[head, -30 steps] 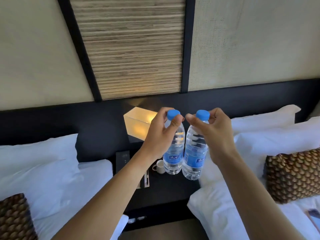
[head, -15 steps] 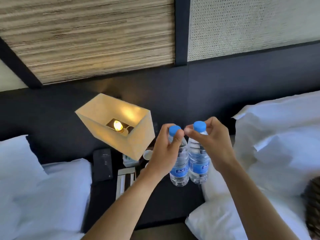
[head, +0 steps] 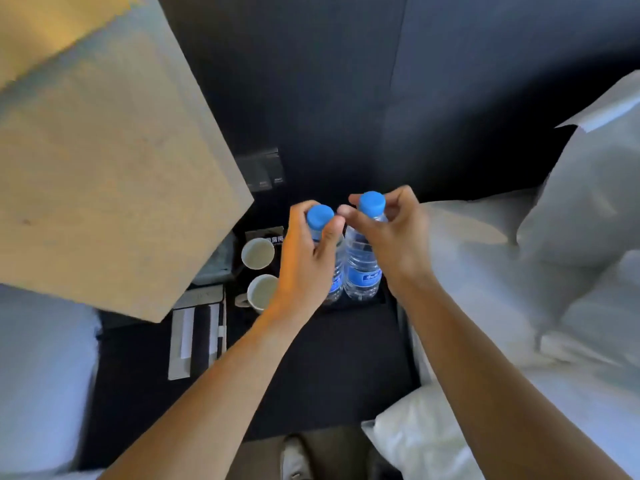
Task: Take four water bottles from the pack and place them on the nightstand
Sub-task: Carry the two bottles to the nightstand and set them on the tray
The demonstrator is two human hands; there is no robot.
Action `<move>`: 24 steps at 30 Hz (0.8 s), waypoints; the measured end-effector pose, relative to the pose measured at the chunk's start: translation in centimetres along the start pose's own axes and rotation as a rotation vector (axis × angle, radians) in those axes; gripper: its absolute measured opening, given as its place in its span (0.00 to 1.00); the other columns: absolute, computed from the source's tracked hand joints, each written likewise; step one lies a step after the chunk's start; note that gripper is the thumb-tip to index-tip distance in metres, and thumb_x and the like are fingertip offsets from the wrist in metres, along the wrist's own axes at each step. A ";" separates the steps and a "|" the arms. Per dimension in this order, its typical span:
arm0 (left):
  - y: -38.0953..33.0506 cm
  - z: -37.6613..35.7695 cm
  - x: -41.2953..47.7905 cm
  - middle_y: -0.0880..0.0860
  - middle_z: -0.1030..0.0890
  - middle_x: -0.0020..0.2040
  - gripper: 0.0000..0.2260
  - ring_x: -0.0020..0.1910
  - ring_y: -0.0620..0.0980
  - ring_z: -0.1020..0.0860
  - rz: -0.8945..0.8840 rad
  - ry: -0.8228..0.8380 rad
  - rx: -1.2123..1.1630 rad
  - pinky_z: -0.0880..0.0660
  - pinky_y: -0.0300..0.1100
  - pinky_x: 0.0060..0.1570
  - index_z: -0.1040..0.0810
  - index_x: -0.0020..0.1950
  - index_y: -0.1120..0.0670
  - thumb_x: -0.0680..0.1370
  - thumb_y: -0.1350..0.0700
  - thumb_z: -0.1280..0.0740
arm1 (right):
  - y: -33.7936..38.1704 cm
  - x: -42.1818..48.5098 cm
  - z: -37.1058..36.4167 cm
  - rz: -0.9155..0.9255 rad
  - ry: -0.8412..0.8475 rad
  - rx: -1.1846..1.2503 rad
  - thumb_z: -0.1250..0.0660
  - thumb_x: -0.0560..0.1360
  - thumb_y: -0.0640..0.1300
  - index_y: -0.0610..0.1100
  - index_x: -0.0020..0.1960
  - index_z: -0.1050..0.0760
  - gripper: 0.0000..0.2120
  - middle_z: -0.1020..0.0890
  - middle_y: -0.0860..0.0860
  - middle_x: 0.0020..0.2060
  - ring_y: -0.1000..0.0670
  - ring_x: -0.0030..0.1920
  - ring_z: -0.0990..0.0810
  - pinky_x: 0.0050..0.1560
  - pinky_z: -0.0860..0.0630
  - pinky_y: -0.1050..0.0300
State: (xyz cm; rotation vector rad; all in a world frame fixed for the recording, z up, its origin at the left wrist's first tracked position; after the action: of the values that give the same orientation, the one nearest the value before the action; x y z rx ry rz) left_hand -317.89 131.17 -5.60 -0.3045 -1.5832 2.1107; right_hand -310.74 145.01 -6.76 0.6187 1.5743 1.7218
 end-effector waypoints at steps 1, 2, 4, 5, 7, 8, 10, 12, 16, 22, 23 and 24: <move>1.3 0.1 0.9 0.44 0.24 0.46 0.07 0.41 0.36 0.24 0.002 -0.002 -0.002 0.26 0.31 0.46 0.29 0.59 0.56 0.84 0.55 0.35 | -0.8 0.9 -0.7 0.003 0.003 -0.009 0.17 0.64 0.53 0.51 0.44 0.29 0.21 0.12 0.50 0.49 0.49 0.48 0.12 0.50 0.15 0.44; 2.5 0.2 1.7 0.44 0.24 0.46 0.07 0.42 0.34 0.24 -0.006 -0.009 0.008 0.26 0.31 0.46 0.29 0.59 0.58 0.84 0.56 0.34 | -1.7 1.9 -1.3 0.003 0.000 -0.017 0.17 0.65 0.53 0.50 0.44 0.29 0.22 0.13 0.48 0.50 0.47 0.49 0.13 0.51 0.16 0.42; 4.6 0.3 3.4 0.44 0.24 0.47 0.09 0.44 0.33 0.23 -0.029 -0.012 0.051 0.27 0.29 0.47 0.28 0.59 0.61 0.84 0.56 0.34 | -3.3 3.7 -2.4 -0.009 -0.013 -0.026 0.16 0.64 0.51 0.47 0.45 0.29 0.23 0.14 0.44 0.51 0.43 0.50 0.13 0.51 0.16 0.41; 5.6 0.3 4.1 0.45 0.24 0.48 0.10 0.44 0.34 0.23 -0.037 -0.004 0.067 0.27 0.29 0.48 0.27 0.60 0.62 0.84 0.56 0.34 | -4.1 4.6 -2.9 -0.018 -0.012 -0.030 0.16 0.64 0.51 0.47 0.45 0.29 0.23 0.14 0.43 0.51 0.42 0.50 0.13 0.51 0.16 0.41; 7.5 0.4 5.4 0.49 0.22 0.51 0.10 0.47 0.36 0.23 -0.052 0.018 0.102 0.27 0.30 0.50 0.27 0.61 0.62 0.85 0.57 0.36 | -5.4 6.2 -4.0 -0.030 0.003 -0.040 0.16 0.64 0.52 0.46 0.45 0.29 0.23 0.14 0.44 0.52 0.44 0.52 0.13 0.52 0.16 0.42; 8.4 0.5 5.9 0.51 0.21 0.54 0.09 0.49 0.37 0.23 -0.057 0.023 0.113 0.27 0.30 0.52 0.27 0.61 0.62 0.85 0.57 0.36 | -5.9 6.9 -4.4 -0.037 0.008 -0.044 0.16 0.64 0.51 0.46 0.45 0.29 0.23 0.14 0.44 0.52 0.44 0.52 0.14 0.53 0.16 0.42; 9.9 0.5 6.9 0.52 0.20 0.59 0.08 0.54 0.40 0.22 -0.068 0.021 0.116 0.26 0.34 0.55 0.27 0.62 0.58 0.85 0.56 0.38 | -7.0 8.4 -5.0 -0.041 0.008 -0.035 0.16 0.64 0.50 0.45 0.45 0.30 0.23 0.14 0.44 0.53 0.45 0.53 0.14 0.53 0.17 0.42; 11.1 0.3 7.8 0.51 0.20 0.62 0.08 0.57 0.42 0.21 -0.080 0.035 0.121 0.25 0.38 0.59 0.28 0.63 0.54 0.86 0.54 0.38 | -7.9 9.6 -5.6 -0.041 0.015 -0.041 0.17 0.65 0.49 0.45 0.45 0.30 0.23 0.14 0.45 0.53 0.47 0.54 0.14 0.54 0.16 0.44; 12.8 -0.5 9.1 0.52 0.20 0.67 0.11 0.66 0.46 0.22 -0.107 0.074 0.124 0.25 0.42 0.65 0.27 0.65 0.57 0.85 0.53 0.38 | -9.5 11.1 -6.9 -0.021 0.088 -0.067 0.17 0.66 0.46 0.46 0.44 0.33 0.23 0.14 0.51 0.53 0.53 0.54 0.15 0.56 0.17 0.48; 14.8 -1.3 10.6 0.51 0.19 0.64 0.10 0.64 0.47 0.20 -0.155 0.036 0.125 0.23 0.48 0.64 0.26 0.63 0.56 0.85 0.53 0.36 | -10.7 12.4 -8.4 0.107 0.128 -0.145 0.18 0.68 0.49 0.44 0.47 0.32 0.23 0.16 0.46 0.47 0.50 0.43 0.18 0.43 0.18 0.56; 15.0 -1.2 10.9 0.50 0.19 0.63 0.10 0.61 0.46 0.20 -0.162 0.017 0.129 0.23 0.47 0.63 0.25 0.63 0.56 0.84 0.53 0.36 | -10.5 12.6 -8.6 0.136 0.137 -0.157 0.19 0.68 0.50 0.44 0.47 0.32 0.23 0.17 0.47 0.45 0.53 0.41 0.20 0.41 0.20 0.60; 15.2 -1.1 11.1 0.49 0.19 0.61 0.11 0.59 0.44 0.20 -0.166 0.004 0.138 0.23 0.44 0.62 0.24 0.64 0.57 0.84 0.53 0.35 | -10.4 12.8 -8.7 0.166 0.149 -0.171 0.19 0.68 0.51 0.45 0.47 0.33 0.24 0.18 0.49 0.44 0.54 0.40 0.22 0.38 0.23 0.64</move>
State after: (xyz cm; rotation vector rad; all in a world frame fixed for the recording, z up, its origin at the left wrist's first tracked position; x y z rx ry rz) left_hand -330.60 134.42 -19.11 -0.1262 -1.4016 2.0761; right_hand -323.46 149.29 -19.65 0.5596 1.4889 2.0432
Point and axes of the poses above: each hand's wrist, its own x-axis towards the middle knuckle, its own z-axis out of the back of the hand, y = z × x, the point moved 7 cm from there along x, towards the middle knuckle
